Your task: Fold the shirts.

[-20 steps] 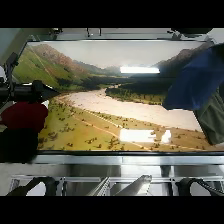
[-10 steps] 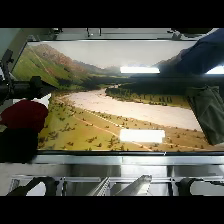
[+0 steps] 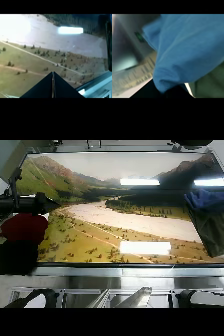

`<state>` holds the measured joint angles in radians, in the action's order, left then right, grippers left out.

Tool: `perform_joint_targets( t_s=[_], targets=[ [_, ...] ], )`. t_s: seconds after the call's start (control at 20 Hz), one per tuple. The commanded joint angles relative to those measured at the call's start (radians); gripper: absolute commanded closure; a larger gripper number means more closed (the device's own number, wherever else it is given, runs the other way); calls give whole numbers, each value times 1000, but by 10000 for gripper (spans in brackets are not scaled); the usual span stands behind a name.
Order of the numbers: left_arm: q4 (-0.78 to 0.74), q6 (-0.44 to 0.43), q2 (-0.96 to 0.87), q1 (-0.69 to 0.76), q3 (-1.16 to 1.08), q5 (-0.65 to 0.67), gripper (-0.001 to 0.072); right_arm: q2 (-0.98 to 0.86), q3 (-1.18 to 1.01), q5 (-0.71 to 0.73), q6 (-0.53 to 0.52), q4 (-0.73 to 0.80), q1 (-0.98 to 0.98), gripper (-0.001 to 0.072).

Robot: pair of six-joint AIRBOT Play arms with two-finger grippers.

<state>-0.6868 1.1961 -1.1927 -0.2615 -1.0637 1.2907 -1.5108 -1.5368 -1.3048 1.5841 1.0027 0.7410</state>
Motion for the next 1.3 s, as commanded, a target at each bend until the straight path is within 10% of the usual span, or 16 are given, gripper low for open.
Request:
perform_joint_targets(
  t_s=[0.0,0.3,0.45,0.55,0.8,0.95,1.05,1.15,1.25],
  targets=[
    [9,0,-45,0,0,45,706,103,275,7,82,43,59,698],
    [8,0,-52,0,0,95,706,141,381,-39,92,153,108,682],
    [8,-3,-52,0,0,116,706,139,381,-128,93,317,106,98],
    [10,-2,-52,0,0,121,706,140,381,-214,116,452,106,94],
    [91,-20,-47,0,0,141,706,153,375,-295,139,451,103,98],
    [185,-65,12,0,-2,148,707,201,354,-338,57,308,81,385],
    [181,-64,83,0,-2,149,707,265,351,-345,15,212,43,402],
    [181,-62,161,0,-1,153,707,341,353,-352,-60,107,-15,691],
    [179,-43,239,0,5,175,707,436,382,-337,-101,5,-101,697]
  ],
)
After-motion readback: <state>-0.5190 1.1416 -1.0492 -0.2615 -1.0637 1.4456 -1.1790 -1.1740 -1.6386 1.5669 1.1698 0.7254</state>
